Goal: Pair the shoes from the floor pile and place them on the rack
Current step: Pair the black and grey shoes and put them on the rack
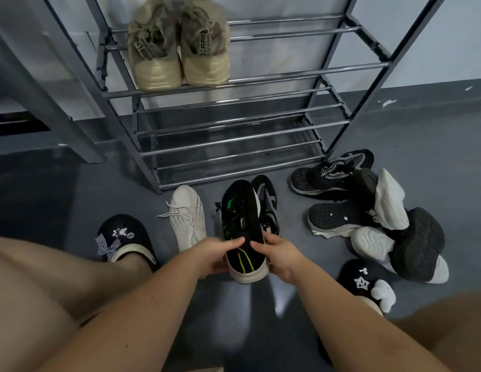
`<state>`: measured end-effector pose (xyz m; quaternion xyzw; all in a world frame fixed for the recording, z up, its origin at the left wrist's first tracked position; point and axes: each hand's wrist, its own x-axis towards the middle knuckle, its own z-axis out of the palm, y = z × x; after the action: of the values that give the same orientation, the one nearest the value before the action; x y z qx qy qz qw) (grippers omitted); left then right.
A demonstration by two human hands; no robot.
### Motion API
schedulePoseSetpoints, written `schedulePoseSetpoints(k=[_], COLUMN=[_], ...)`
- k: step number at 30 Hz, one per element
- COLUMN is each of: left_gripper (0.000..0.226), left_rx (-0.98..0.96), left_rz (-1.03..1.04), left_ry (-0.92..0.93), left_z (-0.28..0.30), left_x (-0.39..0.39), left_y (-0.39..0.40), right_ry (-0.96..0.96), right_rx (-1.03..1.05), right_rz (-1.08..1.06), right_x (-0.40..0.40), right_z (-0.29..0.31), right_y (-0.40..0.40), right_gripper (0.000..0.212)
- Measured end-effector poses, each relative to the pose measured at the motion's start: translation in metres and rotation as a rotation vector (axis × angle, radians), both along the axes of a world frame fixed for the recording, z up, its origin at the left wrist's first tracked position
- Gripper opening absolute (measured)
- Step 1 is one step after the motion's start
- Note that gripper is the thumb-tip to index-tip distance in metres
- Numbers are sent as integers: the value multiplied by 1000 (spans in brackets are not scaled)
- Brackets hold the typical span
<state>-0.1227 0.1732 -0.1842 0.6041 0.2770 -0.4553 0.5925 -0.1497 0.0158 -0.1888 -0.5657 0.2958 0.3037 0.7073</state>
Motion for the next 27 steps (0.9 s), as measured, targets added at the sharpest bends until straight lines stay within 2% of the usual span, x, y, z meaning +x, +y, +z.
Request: schedulePoseSetpoints(k=[7,9,13,16,17,22,24,27], left_gripper=[38,40,40,41,39,65,70,72], left_rx=[108,167,391,470,488,731,769,757], left_rz=[47,1,-307,-424,-449,-785,-904,-1064], left_ry=[-19,-48,-144,-222,-264,-584,-694,-790], left_z=[-16,-21,-34,-38,-38,-28,-21,-13], left_x=[13,21,32,34,35,26,19,12], left_y=[8,9,19,23,22,10,-1,-24], right_ry=[15,11,30,29,16,-128,-208,-269], right_rx=[-148,-212,-315,-356,-393,-788,-952,-1085], right_rz=[78,119,207,225,242,566,702,785], right_x=[19,25,37,40,39,26,18,4], right_z=[-26,-29,-34,-35,-37,-35,-27,-16], right_y=[19,19,11,7,5,-6,-13,-27], right_gripper=[39,37,41,35,41,59,62,65])
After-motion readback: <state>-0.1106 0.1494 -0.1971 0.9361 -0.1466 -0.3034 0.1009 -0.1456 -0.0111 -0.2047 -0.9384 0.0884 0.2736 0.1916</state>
